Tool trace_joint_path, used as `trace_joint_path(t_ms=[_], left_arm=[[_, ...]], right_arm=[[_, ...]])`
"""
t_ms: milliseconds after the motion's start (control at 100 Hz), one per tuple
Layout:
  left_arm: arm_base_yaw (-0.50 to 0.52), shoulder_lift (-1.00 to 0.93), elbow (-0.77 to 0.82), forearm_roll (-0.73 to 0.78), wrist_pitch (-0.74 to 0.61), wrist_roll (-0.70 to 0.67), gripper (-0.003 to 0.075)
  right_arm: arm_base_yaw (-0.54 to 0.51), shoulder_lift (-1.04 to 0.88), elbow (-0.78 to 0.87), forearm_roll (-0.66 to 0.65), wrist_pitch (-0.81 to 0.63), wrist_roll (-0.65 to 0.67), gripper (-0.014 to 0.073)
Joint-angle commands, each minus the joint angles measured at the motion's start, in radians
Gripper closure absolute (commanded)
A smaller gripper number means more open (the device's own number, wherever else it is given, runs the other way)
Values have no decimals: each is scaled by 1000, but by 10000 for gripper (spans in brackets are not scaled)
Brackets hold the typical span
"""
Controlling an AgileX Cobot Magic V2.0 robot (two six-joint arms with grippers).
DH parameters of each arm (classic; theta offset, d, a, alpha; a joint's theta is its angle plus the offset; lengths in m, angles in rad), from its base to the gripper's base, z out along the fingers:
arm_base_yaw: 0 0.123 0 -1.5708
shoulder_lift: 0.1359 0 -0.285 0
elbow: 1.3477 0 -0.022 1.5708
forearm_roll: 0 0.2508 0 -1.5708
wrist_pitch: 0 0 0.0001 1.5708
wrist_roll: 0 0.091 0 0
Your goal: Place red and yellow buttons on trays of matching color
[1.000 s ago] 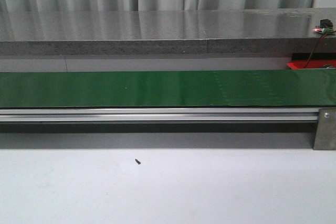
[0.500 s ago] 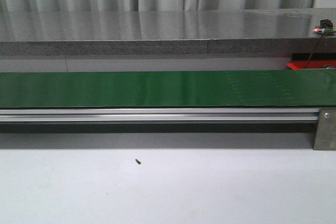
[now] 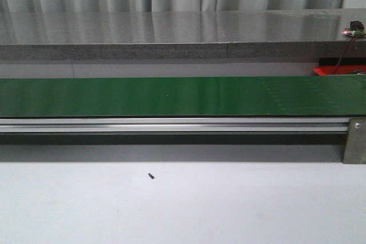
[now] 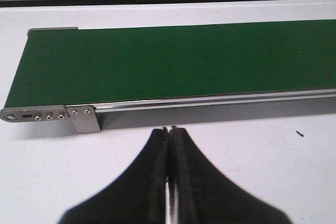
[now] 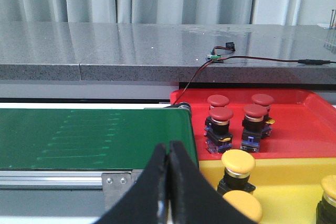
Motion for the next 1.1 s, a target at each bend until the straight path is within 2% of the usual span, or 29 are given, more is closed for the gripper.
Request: trace_joint_path(t_ms=[0, 400, 540, 640, 760, 830, 990, 1090], left_arm=[[-8, 5, -26, -16, -74, -9, 740], [-8, 5, -24, -16, -72, -9, 740], [-8, -11, -22, 43, -90, -9, 740], [-8, -44, 13, 60, -205, -10, 740], [-8, -102, 134, 72, -458, -10, 740], [-8, -148, 213, 76, -561, -31, 740], [-8, -272, 351, 165, -598, -184, 740], [-8, -346, 427, 178, -638, -191, 740]], right_arm=[[0, -18, -17, -10, -87, 1, 660], [0, -18, -17, -10, -87, 1, 660], [0, -18, -17, -10, -87, 1, 660], [0, -18, -17, -10, -87, 1, 660], [0, -18, -17, -10, -87, 1, 660], [0, -18, -17, -10, -87, 1, 660], [0, -18, -17, -10, -87, 1, 660], [0, -18, -17, -10, -87, 1, 660]])
